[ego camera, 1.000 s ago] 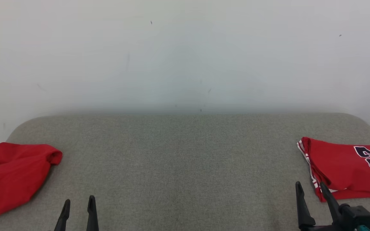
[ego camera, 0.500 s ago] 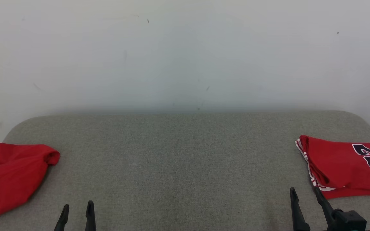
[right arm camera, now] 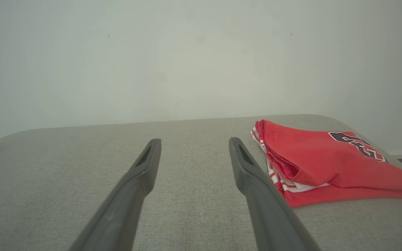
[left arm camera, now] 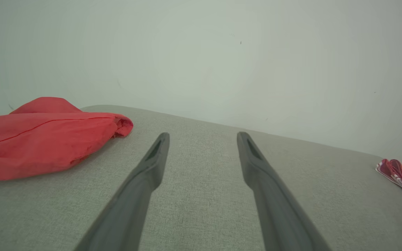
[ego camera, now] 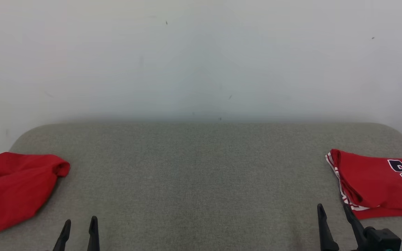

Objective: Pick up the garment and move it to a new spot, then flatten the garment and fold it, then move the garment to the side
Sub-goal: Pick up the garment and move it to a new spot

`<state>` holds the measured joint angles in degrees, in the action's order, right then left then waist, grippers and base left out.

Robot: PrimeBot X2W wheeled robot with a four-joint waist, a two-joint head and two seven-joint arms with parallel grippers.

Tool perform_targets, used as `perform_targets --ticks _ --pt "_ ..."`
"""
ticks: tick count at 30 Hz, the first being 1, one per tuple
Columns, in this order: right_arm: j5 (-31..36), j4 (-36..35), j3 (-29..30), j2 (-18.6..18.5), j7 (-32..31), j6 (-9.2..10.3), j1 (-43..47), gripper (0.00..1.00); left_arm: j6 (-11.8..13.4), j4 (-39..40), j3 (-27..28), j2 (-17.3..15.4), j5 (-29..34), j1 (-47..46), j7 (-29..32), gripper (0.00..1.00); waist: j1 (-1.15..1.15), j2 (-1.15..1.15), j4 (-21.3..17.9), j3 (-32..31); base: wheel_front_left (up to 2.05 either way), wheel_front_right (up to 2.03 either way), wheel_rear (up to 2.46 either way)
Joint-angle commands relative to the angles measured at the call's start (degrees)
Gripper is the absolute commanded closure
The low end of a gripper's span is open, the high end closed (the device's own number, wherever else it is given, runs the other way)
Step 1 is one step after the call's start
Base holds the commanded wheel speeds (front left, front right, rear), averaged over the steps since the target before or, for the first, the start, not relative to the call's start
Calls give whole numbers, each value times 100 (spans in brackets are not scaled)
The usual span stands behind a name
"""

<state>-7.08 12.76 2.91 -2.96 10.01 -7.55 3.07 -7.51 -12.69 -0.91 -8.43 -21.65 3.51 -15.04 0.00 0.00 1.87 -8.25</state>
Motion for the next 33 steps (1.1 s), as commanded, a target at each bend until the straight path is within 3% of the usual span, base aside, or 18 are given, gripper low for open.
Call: perform_targets --ticks 1,9,23,33 --pt "-34 -8 4 12 -27 15 40 0 6 -24 -15 -40 -61 -54 -18 0 0 0 61 6 0 0 0" --pt "-182 45 -74 11 15 15 90 0 6 -122 -101 -208 -116 -146 -18 0 0 0 568 10 0 0 0" --pt "-539 312 -416 10 257 15 46 0 8 -84 -90 -462 -30 -96 -18 0 0 0 2061 -1 0 0 0" --pt "-580 533 -761 8 330 15 -386 0 8 227 352 -357 -26 123 -18 0 0 0 2394 253 0 0 0"
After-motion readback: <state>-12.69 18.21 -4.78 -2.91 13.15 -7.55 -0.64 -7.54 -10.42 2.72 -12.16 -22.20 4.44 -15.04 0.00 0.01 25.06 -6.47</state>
